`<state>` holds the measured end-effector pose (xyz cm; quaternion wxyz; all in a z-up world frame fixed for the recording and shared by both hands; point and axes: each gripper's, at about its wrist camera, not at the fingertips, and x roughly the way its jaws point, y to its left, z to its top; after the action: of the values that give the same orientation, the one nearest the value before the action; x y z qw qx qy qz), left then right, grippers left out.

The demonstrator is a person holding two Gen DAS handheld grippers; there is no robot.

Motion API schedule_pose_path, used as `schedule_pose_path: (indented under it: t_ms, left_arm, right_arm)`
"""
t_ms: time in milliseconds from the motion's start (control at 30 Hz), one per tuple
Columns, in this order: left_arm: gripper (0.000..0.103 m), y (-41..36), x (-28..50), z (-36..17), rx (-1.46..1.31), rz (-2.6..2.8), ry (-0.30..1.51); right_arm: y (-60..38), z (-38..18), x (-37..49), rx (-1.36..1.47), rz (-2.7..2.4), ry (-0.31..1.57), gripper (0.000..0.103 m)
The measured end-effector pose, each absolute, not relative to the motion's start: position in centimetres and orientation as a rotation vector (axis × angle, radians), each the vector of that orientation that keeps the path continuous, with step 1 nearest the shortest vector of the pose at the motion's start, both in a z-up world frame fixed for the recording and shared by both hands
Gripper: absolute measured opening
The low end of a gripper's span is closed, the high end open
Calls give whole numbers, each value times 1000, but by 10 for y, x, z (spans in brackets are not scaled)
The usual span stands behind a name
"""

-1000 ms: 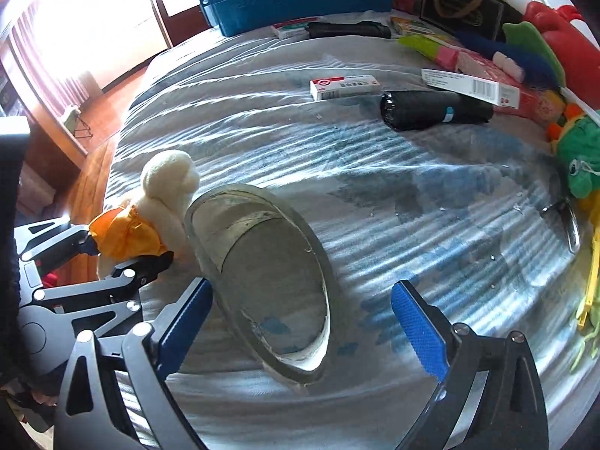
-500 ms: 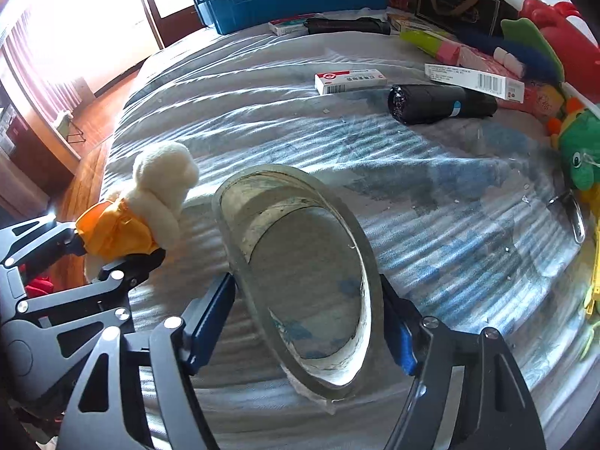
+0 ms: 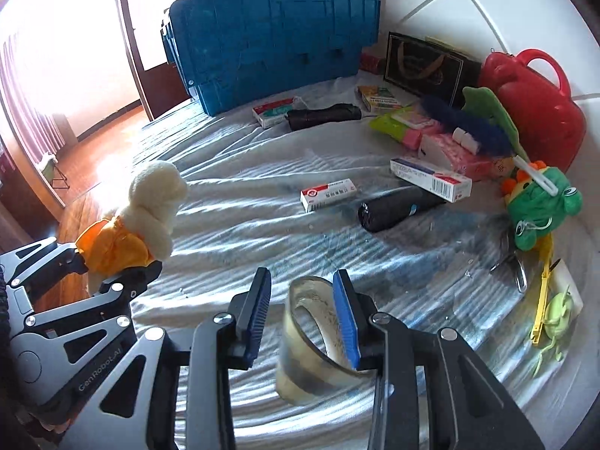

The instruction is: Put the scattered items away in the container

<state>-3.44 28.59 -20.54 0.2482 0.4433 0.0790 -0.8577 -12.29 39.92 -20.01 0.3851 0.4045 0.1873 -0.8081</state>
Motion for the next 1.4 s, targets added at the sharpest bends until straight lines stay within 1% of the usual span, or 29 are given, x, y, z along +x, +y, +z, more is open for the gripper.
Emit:
schedule_pose_path:
  t_ms: [67,133,167,200,233,267,333,467,567,667,767,833,1033,1167,1200,1267,1400]
  left_arm:
    - [36,275,-38,-211,1236,-2367,205]
    - [36,269,-42,-219,1268,-2398,197]
    - [36,268,-44,-223,1285,-2412,198]
    - [36,267,-46,-227,1303,-2425,199]
    - [36,271,-49,-232,1329,-2435,186]
    - [36,275,-52,-237,1355,-2445,170]
    - [36,286,-57,-248,1403,-2453,161]
    - [36,315,-67,-268,1453,-2438,184]
    - [36,332,-71,-273,1437,-2394,238]
    - [36,347,-74,-275,1421,-2342,254]
    - [36,351,-73,-278,1433,-2302,261]
    - [36,351,-72,-280,1440,-2282,265]
    - [36,354,-68,-287,1466,-2242,271]
    - [36,357,-70,-290,1481,-2255,257]
    - [36,357,-70,-290,1485,-2260,259]
    - [36,357,-68,-289,1486,-2267,260]
    - [36,348,-63,-282,1469,-2277,258]
  right_arm:
    - [395,-206,-127,1097,-2081,509,34]
    - [404,-213,-127,1149,-2133,470,34]
    - [412,-218,-127,1182,-2153,420,37]
    - [420,-222,-126,1210,-2166,372,47]
    - [426,-225,-124,1223,-2174,342,53]
    - [432,-228,-122,1236,-2203,354,66]
    - [450,-229,-118,1253,-2248,364,77]
    - [482,-238,-119,1282,-2270,368,78]
    - [488,-249,-131,1284,-2230,389,78]
    - [487,-251,-139,1249,-2154,420,78]
    - [484,-257,-147,1253,-2073,449,78]
    - [482,-264,-151,1279,-2024,429,78]
    - [479,-293,-151,1349,-1988,458,77]
    - [488,-292,-151,1331,-2035,404,78]
    - [490,-289,-150,1320,-2043,389,83]
    - [496,-281,-148,1297,-2065,356,88]
    - [517,-249,-144,1221,-2131,183,87]
